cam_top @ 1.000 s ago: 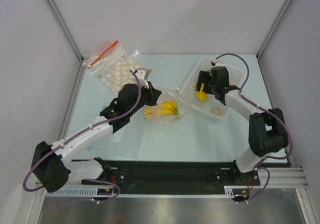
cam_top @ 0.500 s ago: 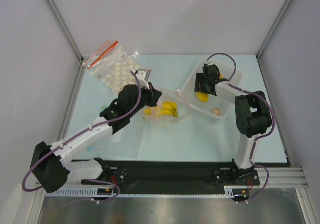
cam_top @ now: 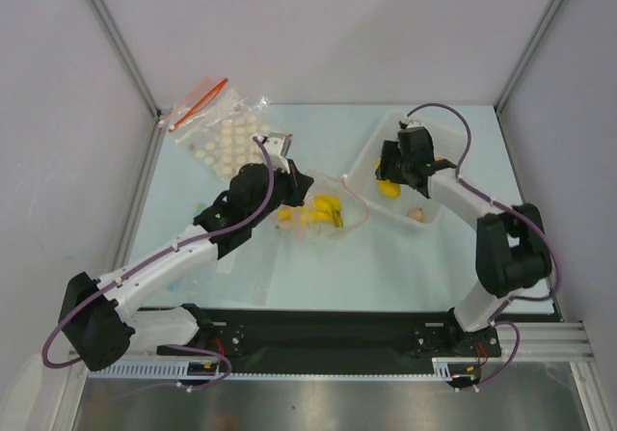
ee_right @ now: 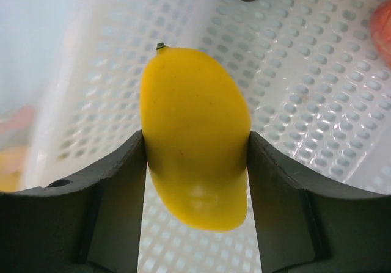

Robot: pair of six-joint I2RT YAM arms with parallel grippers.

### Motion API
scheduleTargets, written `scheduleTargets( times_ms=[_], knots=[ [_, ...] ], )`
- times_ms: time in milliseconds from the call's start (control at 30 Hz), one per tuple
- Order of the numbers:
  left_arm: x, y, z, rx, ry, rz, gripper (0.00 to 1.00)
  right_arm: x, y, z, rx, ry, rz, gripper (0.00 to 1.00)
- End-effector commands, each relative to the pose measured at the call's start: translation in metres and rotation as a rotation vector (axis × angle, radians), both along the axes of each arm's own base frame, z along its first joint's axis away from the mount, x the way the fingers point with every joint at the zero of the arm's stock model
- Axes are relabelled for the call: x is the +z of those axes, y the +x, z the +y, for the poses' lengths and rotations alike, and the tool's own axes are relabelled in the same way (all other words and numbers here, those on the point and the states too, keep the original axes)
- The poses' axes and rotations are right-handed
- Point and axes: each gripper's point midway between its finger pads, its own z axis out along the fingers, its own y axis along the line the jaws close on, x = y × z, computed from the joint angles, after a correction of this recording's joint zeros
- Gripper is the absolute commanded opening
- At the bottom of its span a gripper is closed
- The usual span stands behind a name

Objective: Place the food in the zip-top bag and seal the zipper
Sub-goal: Pick up the fake fruit from the bin, then place the fake fruit in the zipper food storage bag.

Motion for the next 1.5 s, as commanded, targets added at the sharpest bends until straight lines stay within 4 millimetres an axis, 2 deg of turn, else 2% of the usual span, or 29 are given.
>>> scheduleTargets(
  times_ms=[0,67,100,133,167,333,367,400,467,633,833,933,1000,1033,1100,1167,1367,1467],
  knots=[
    [0.023,-0.002,0.001,-0.003,-0.021,-0.054,0.00,0.082,-0.012,0.020,0.047,0.093,-0.190,0.33],
    [0.023,-0.002,-0.001,-0.011,-0.019,-0.052,0.00,0.132,-0.038,0.030,0.101,0.140,-0.298,0.32],
    [0.021,-0.002,-0.001,-0.011,-0.014,-0.046,0.00,0.125,-0.044,0.037,0.128,0.141,-0.280,0.32],
    [0.023,-0.002,-0.001,-0.011,-0.016,-0.047,0.00,0.151,-0.057,0.042,0.165,0.178,-0.346,0.32],
    [0.024,-0.003,-0.002,-0.014,-0.015,-0.045,0.00,0.152,-0.072,0.052,0.206,0.189,-0.360,0.32],
    [0.027,-0.004,0.002,-0.003,-0.016,-0.036,0.00,0.192,-0.127,0.084,0.392,0.275,-0.529,0.32],
    [0.025,-0.005,0.002,-0.004,-0.010,-0.027,0.00,0.206,-0.138,0.086,0.422,0.294,-0.579,0.33],
    [0.025,-0.005,0.002,-0.004,-0.009,-0.026,0.00,0.210,-0.151,0.099,0.486,0.306,-0.619,0.33],
    [0.023,-0.004,0.003,0.006,-0.002,-0.022,0.01,0.218,-0.165,0.108,0.545,0.309,-0.656,0.33],
    [0.022,-0.004,0.004,0.013,0.004,-0.015,0.01,0.216,-0.189,0.139,0.684,0.278,-0.700,0.33],
    [0.026,-0.009,0.002,-0.014,-0.014,-0.012,0.03,0.195,-0.183,0.158,0.707,0.237,-0.660,0.34],
    [0.029,-0.011,0.003,-0.014,-0.023,-0.015,0.03,0.182,-0.177,0.165,0.707,0.224,-0.626,0.38],
    [0.033,-0.012,0.005,-0.011,-0.029,-0.022,0.03,0.178,-0.175,0.168,0.702,0.220,-0.612,0.55],
    [0.033,-0.012,0.007,-0.001,-0.025,-0.024,0.03,0.176,-0.173,0.168,0.696,0.218,-0.607,0.71],
    [0.033,-0.011,0.010,0.016,-0.020,-0.022,0.03,0.176,-0.176,0.170,0.700,0.222,-0.608,0.87],
    [0.031,-0.009,0.013,0.032,-0.011,-0.018,0.03,0.179,-0.174,0.166,0.677,0.220,-0.620,0.92],
    [0.034,-0.008,0.019,0.060,-0.009,-0.028,0.03,0.187,-0.173,0.156,0.630,0.227,-0.640,0.91],
    [0.036,-0.009,0.022,0.067,-0.013,-0.040,0.03,0.188,-0.157,0.133,0.487,0.189,-0.635,0.86]
  ],
)
